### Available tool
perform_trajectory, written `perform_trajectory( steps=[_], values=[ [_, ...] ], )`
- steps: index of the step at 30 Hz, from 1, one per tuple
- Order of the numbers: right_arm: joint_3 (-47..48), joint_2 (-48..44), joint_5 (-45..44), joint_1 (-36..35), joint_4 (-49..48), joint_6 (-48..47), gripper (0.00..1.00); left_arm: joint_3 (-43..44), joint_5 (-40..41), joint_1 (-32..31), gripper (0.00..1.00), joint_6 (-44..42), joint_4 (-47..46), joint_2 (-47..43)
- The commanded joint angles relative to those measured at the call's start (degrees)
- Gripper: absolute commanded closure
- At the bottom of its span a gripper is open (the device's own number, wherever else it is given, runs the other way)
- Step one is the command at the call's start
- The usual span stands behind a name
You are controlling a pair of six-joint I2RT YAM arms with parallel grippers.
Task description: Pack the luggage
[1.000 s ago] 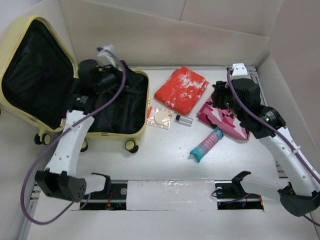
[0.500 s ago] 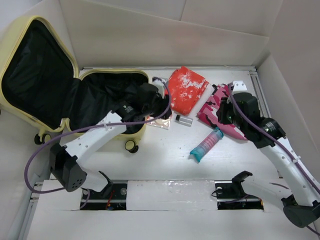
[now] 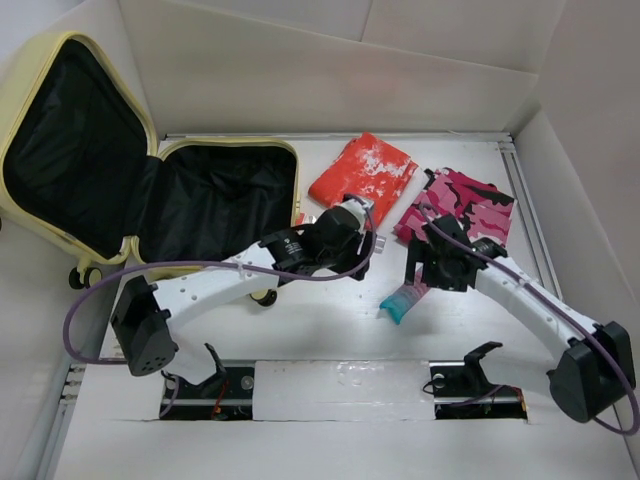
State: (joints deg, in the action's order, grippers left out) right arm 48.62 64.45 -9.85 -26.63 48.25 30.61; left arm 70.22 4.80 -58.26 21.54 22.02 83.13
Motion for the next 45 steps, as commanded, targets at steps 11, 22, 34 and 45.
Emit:
perform_trajectory(
  steps=[11, 22, 34, 45],
  values=[
    [-6.61, 12.88, 7.21, 2.99, -20.11, 10.25, 0.05, 1.4, 9.96, 4.65, 0.25, 2.81, -0.59, -19.93],
    [-9.33, 12.3, 6.07, 0.1, -21.28, 16.93, 0.54, 4.94, 17.42, 5.17, 0.2, 1.05, -0.65, -21.7],
    [18.81, 8.48, 5.01, -15.63, -18.54, 12.82, 0.65, 22.58, -22.9, 47.45, 0.2, 7.11, -5.68, -14.84],
    [61.11, 50.49, 19.94, -23.03, -31.63, 4.46, 0.63, 15.39, -21.94, 46.92, 0.2, 10.99, -5.08, -21.87]
  ],
)
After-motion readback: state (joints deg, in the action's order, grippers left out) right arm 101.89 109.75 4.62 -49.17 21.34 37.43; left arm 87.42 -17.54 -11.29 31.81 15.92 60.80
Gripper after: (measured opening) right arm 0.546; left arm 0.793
